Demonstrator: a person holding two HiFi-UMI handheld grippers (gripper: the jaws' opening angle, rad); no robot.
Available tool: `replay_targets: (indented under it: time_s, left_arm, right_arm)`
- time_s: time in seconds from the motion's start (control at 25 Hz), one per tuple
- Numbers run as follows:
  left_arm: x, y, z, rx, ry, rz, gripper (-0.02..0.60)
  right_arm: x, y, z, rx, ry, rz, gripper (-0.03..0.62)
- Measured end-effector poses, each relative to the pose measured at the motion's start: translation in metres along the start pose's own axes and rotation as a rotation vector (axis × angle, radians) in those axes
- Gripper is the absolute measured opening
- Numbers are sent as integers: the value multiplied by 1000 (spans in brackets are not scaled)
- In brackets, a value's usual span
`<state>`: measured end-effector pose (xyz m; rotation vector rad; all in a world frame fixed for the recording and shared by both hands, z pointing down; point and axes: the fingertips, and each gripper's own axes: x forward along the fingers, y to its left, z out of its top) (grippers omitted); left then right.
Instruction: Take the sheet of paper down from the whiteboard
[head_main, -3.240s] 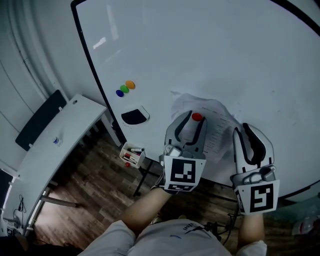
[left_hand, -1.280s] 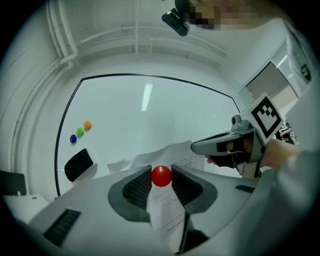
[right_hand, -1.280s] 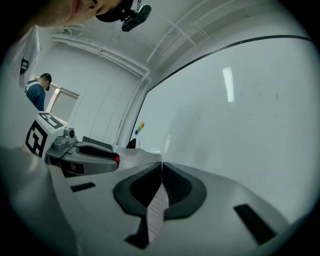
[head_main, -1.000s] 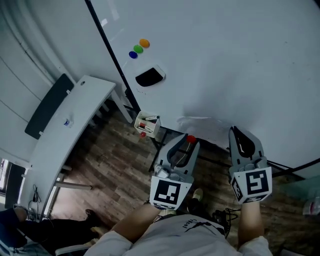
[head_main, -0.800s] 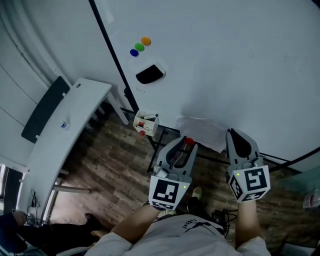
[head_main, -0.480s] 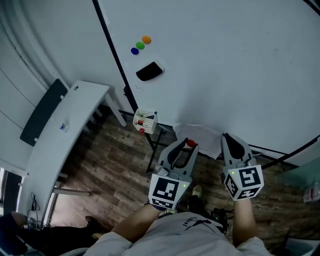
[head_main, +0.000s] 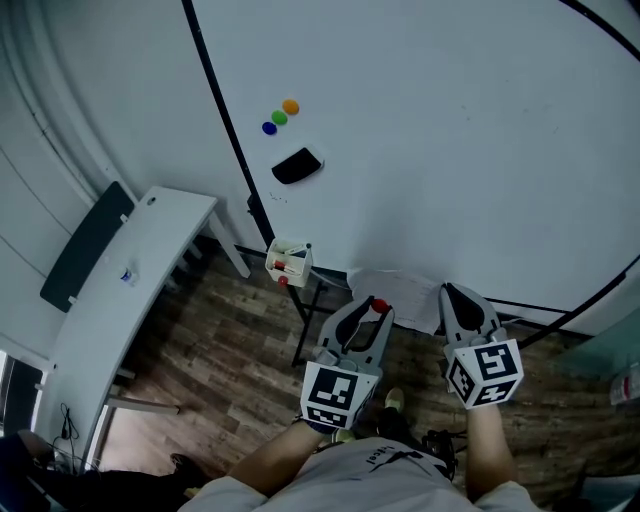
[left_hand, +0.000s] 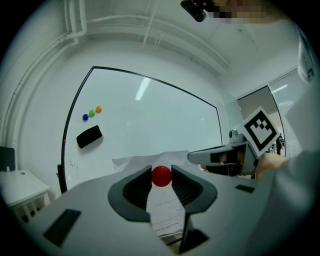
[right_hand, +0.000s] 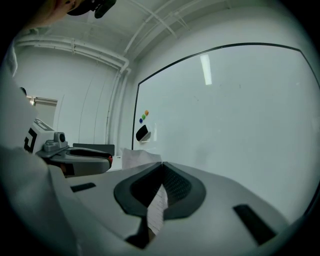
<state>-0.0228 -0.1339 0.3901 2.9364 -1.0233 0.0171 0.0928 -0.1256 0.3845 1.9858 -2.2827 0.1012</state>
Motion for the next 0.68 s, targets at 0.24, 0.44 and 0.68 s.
replay_targets:
  time_s: [0.24, 0.44, 0.68]
  left_arm:
    - [-3, -7, 7, 13, -13, -7, 132]
    - [-3, -7, 10, 12, -16, -10, 132]
    - [-4, -11, 16, 9, -25, -12, 132]
  right_arm:
    - [-8, 0, 7, 18, -15, 6, 15]
    - [-7, 1, 8, 16, -15, 12, 15]
    - [-11, 2, 14, 14, -20, 17, 15]
